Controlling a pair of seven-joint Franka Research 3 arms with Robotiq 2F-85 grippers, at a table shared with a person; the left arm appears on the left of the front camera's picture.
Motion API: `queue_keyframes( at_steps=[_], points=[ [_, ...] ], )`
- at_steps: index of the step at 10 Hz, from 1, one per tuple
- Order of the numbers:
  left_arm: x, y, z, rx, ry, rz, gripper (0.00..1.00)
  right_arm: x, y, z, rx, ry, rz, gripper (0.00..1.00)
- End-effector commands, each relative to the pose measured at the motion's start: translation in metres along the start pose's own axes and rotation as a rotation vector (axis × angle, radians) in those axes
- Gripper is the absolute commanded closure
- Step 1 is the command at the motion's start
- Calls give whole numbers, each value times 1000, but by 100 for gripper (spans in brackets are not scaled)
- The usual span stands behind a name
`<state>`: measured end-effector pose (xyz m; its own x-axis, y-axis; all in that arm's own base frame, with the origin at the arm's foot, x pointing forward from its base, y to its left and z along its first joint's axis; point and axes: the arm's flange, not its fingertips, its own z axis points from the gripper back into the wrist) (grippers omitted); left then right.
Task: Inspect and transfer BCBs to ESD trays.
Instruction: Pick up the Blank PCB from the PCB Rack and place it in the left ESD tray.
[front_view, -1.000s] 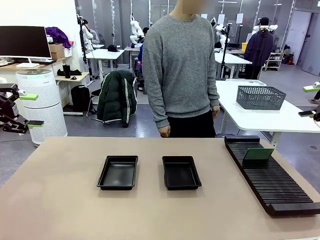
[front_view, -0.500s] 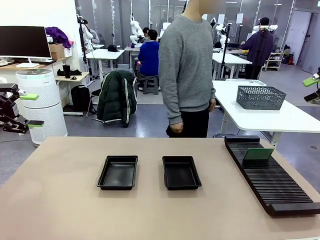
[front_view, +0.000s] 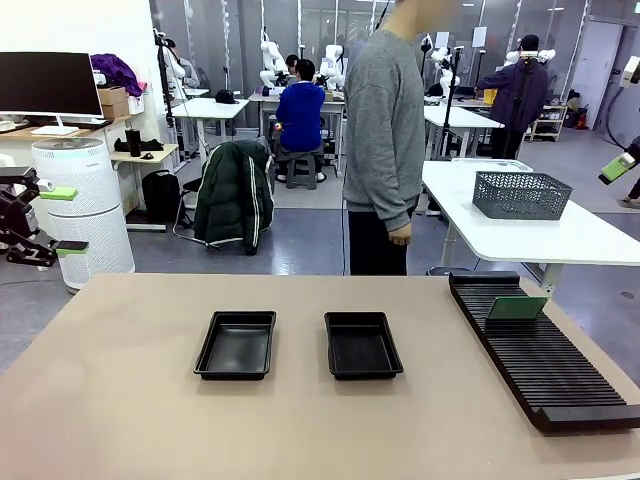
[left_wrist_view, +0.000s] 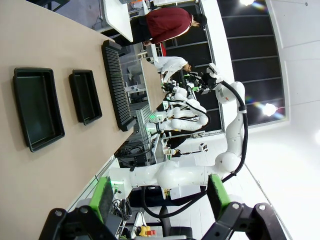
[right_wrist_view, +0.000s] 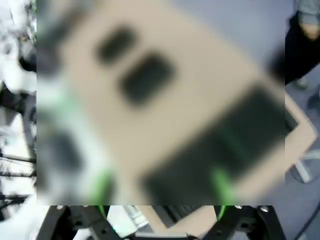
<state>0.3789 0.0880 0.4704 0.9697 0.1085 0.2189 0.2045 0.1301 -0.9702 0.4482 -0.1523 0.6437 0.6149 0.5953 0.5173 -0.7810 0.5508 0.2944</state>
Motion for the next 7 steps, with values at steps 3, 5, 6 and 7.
queue_keyframes(
  at_steps=[3, 5, 6, 7],
  points=[
    [0, 0, 2, -1, -3, 0, 0, 5, -3, -16, -112, 192, 399, 0],
    [0, 0, 2, -1, -3, 0, 0, 2, -14, -24, -174, 233, 586, 0],
    [0, 0, 2, -1, -3, 0, 0, -1, -19, -28, -181, 257, 639, 0],
    [0, 0, 2, -1, -3, 0, 0, -3, -21, -29, -166, 257, 675, 0]
  ],
)
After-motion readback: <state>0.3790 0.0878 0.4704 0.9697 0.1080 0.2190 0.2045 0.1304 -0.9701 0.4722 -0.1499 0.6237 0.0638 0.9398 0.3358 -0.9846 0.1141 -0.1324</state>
